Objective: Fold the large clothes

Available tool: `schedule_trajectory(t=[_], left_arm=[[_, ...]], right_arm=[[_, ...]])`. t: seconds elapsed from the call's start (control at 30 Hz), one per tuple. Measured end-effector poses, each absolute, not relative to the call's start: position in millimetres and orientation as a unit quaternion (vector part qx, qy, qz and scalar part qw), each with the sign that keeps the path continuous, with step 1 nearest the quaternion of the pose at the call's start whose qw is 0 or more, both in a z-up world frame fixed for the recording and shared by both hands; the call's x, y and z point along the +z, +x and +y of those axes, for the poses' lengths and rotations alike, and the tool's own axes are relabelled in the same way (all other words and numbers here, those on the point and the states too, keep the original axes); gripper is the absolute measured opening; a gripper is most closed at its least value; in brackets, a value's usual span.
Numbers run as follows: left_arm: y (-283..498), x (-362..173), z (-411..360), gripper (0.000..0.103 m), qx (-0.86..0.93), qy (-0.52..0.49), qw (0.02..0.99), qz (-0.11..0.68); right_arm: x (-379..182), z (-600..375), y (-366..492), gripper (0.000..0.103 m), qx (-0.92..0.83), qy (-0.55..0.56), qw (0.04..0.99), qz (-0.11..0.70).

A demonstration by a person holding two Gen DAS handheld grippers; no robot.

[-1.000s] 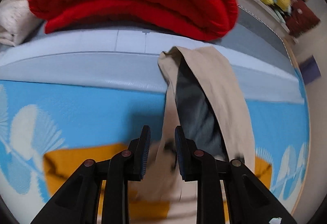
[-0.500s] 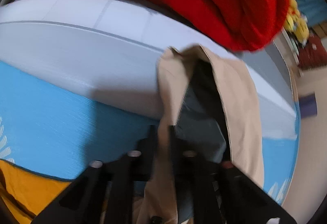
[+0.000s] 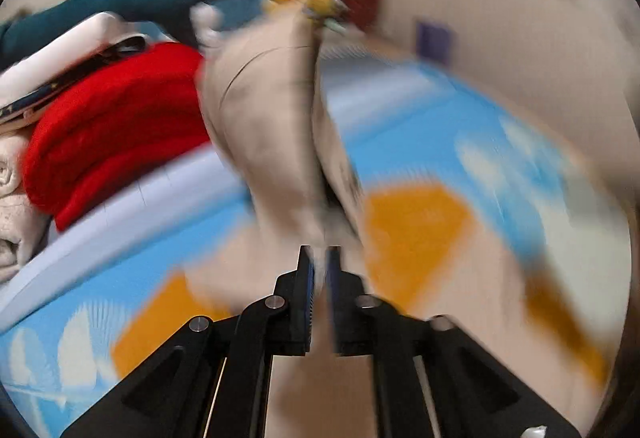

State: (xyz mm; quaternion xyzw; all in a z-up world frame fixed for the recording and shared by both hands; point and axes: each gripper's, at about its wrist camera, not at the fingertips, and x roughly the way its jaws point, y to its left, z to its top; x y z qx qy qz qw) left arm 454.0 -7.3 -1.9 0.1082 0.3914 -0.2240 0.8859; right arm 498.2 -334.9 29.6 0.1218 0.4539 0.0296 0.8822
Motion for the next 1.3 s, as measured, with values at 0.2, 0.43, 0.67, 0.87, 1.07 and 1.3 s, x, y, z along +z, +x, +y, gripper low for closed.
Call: schedule_trajectory(t=[0.2,0.43,0.67,0.87,1.07,1.3], left_arm=[[346.9,-59.5,66.3,0.013,-0.082,0.006,0.832,0.548],[359.7,-29.2,82.3,0.020,-0.049,-0.170,0.842,0.509],[407.7,-82.1,81.2,0.025,-0.058,-0.263,0.792,0.548],[426.9,-118.5,88.0,0.042,-0.059,-0.346,0.740,0.573],[434.2,-144.9,84.5,0.002,-0.077,-0.399,0.699,0.588],[427.1,-10.8,113.7,0.001,-0.114,-0.380,0.825,0.403]], right_arm=[[46.6,-340.2,482.5,0.050,0.037,0.176,0.890,0.420],[24.1,-300.7,484.7,0.050,0.118,0.220,0.855,0.455],[-8.5,-227.3,497.7,0.051,0.206,0.197,0.816,0.503],[-19.8,-161.7,509.9,0.056,0.242,0.101,0.817,0.514],[-29.9,-151.4,524.4,0.006,0.224,0.085,0.828,0.507],[17.4,-224.8,516.3,0.002,0.290,0.351,0.825,0.336]])
